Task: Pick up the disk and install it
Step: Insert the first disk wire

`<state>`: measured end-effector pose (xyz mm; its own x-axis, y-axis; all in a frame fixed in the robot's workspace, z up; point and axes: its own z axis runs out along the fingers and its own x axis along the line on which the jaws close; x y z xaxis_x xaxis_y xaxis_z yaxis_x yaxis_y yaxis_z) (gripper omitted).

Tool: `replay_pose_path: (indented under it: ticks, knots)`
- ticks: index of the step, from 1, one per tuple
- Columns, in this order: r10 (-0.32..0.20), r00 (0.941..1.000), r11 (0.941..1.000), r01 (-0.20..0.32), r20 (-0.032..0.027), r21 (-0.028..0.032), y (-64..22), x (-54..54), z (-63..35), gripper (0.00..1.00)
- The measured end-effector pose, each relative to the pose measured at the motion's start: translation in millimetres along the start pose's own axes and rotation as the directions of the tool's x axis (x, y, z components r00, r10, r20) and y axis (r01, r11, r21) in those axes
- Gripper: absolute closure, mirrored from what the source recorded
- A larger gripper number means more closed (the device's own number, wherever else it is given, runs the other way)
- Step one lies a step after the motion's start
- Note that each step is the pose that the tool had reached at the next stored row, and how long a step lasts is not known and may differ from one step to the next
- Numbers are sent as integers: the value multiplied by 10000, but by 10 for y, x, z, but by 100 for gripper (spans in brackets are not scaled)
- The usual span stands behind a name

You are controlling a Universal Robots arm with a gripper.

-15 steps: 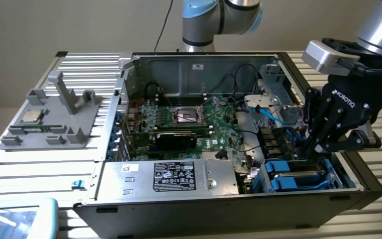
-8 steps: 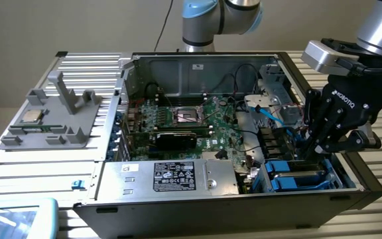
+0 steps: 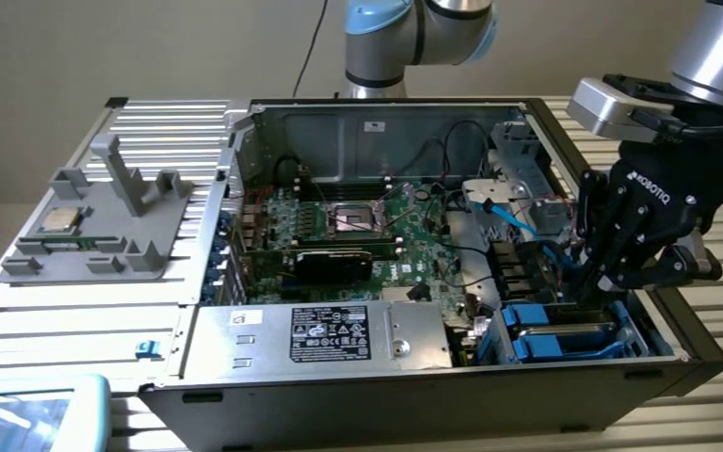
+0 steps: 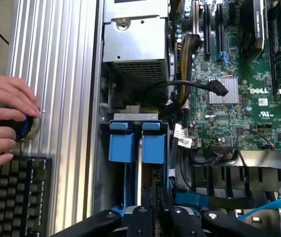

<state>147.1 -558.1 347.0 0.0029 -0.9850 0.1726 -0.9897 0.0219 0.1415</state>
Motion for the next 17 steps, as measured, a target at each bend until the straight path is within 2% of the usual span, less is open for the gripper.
replay_pose_path:
  ticks: [1, 2, 4, 7, 11, 12, 13, 15, 16, 17]
  knots:
    - [23, 9999, 10000, -23, -120, 5, 0, 0, 1, 84]
    - [37, 9998, 10000, -37, -175, 5, 2, -1, 4, 84]
    - [41, 9998, 10000, -41, -180, 4, 10, -3, 8, 84]
    - [36, 9999, 10000, -36, -140, 4, 12, -4, 10, 84]
    - [76, 10000, 10000, -76, -12, -6, 13, -6, 24, 84]
    - [84, 10000, 10000, -84, 47, -10, 12, -7, 28, 84]
    - [92, 9999, 10000, -92, 132, -15, 12, -7, 32, 84]
    - [108, 9996, 9999, -108, 253, -23, 11, -5, 38, 84]
    - [115, 9995, 9999, -115, 295, -25, 11, -5, 39, 84]
    - [127, 9994, 9999, -127, 311, -27, 11, -6, 42, 84]
